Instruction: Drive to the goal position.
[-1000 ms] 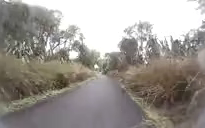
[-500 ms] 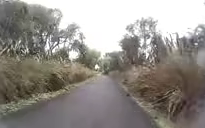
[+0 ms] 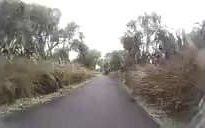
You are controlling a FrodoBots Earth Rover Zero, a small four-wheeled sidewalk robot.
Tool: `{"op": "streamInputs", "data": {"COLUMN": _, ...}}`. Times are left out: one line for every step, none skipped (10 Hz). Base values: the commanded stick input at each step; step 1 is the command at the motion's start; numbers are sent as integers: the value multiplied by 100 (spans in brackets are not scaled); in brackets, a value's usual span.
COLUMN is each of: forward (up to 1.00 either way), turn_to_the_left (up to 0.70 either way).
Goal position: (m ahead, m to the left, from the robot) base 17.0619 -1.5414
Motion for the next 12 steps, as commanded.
{"op": "streamInputs", "data": {"forward": 85, "turn_to_the_left": 0}}
{"op": "streamInputs", "data": {"forward": 85, "turn_to_the_left": 0}}
{"op": "streamInputs", "data": {"forward": 85, "turn_to_the_left": 0}}
{"op": "streamInputs", "data": {"forward": 85, "turn_to_the_left": 0}}
{"op": "streamInputs", "data": {"forward": 85, "turn_to_the_left": 0}}
{"op": "streamInputs", "data": {"forward": 85, "turn_to_the_left": 0}}
{"op": "streamInputs", "data": {"forward": 85, "turn_to_the_left": 0}}
{"op": "streamInputs", "data": {"forward": 85, "turn_to_the_left": 0}}
{"op": "streamInputs", "data": {"forward": 85, "turn_to_the_left": 0}}
{"op": "streamInputs", "data": {"forward": 85, "turn_to_the_left": 0}}
{"op": "streamInputs", "data": {"forward": 85, "turn_to_the_left": 0}}
{"op": "streamInputs", "data": {"forward": 85, "turn_to_the_left": 0}}
